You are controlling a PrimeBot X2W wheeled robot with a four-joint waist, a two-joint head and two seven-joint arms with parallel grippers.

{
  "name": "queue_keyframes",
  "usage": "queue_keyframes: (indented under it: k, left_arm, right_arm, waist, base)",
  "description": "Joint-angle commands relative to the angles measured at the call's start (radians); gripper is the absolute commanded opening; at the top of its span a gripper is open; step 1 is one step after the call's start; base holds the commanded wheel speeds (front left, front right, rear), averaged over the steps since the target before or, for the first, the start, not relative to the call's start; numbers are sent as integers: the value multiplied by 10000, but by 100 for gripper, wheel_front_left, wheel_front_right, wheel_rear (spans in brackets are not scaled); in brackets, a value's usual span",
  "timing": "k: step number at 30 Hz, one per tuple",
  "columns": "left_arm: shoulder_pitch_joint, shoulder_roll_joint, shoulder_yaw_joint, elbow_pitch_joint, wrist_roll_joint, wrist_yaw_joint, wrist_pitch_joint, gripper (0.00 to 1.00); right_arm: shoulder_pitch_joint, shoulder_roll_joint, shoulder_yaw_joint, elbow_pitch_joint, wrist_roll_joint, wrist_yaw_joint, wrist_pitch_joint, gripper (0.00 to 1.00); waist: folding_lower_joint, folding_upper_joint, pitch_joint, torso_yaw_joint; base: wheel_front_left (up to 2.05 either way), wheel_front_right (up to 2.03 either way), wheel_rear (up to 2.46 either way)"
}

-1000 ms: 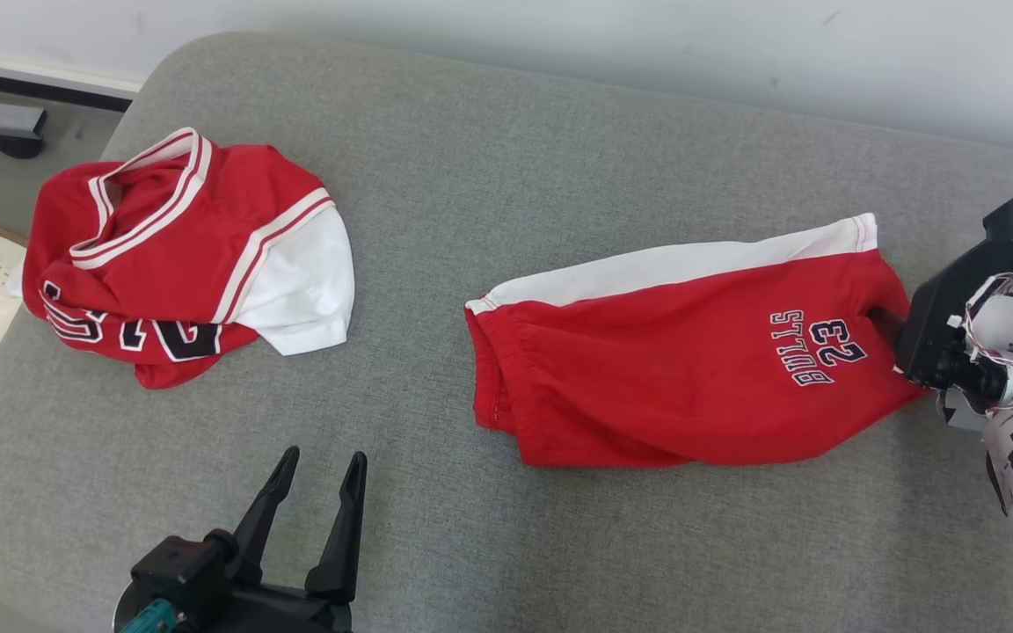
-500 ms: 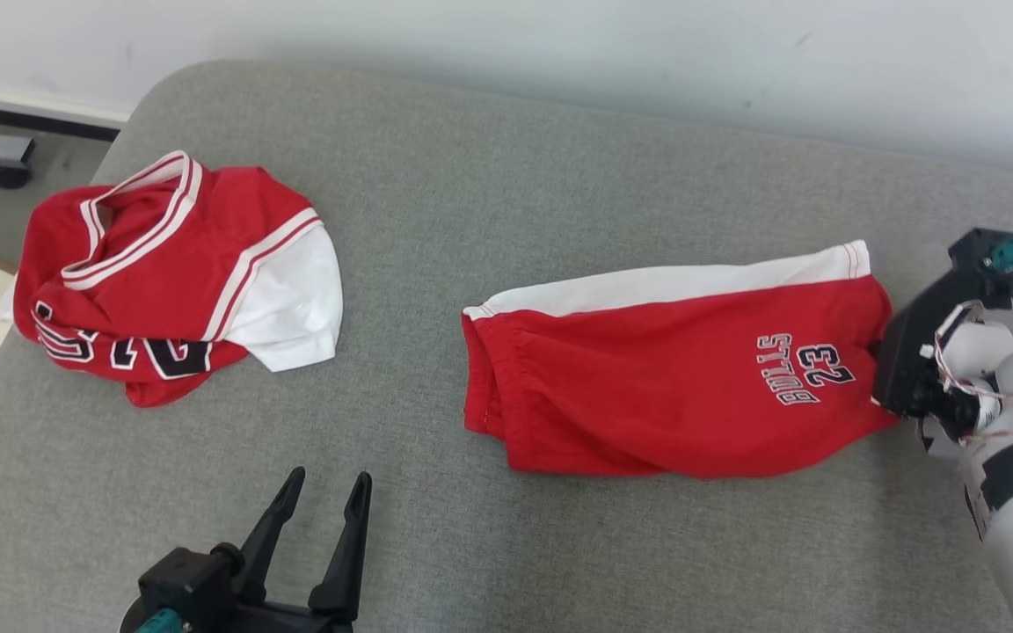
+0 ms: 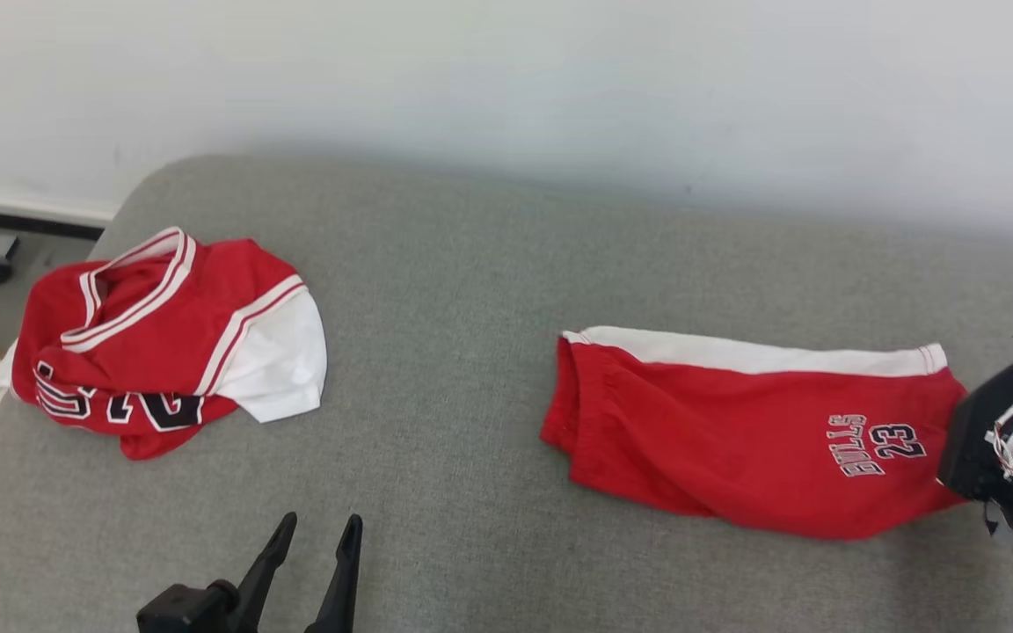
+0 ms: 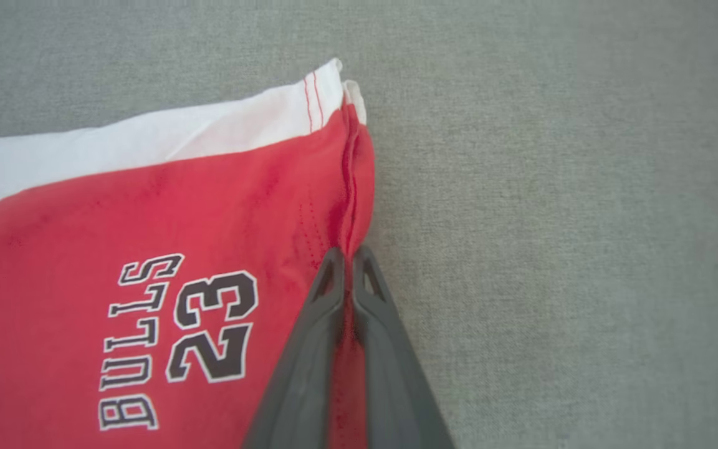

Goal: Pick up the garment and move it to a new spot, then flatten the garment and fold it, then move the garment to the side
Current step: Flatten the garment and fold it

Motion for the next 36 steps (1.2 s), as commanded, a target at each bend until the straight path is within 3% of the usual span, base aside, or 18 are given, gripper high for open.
queue_keyframes:
  k: [1, 11, 19, 27, 36]
  left_arm:
    - [255, 55, 37, -54, -78, 30, 40, 100]
    - [607, 207, 42, -245, -232, 166, 121, 100]
    - [600, 144, 2, -189, -304, 149, 96, 100]
    - [434, 27, -124, -77, -337, 28, 107, 100]
    - [270, -79, -221, 35, -314, -38, 117, 100]
  right_arm:
    - [257, 73, -178, -256, -171, -26, 56, 0]
    - [1360, 902, -1063, -2586, -1257, -24, 434, 0]
    - [1533, 1779, 109, -4186, -908, -23, 1321, 0]
    - [1112, 2349, 1595, -4100, -258, -23, 1561, 0]
    - [522, 2743, 1929, -3157, -55, -23, 886, 0]
  waist:
    - [1, -1, -441, -223]
    - [1, -1, -856, -370]
    - [1, -1, -937, -369]
    - [1, -1, -792, -26]
    - [1, -1, -460, 593]
  base:
    - [0, 0, 0]
    - [0, 0, 0]
    - [0, 0, 0]
    - [0, 0, 0]
    - [0, 0, 0]
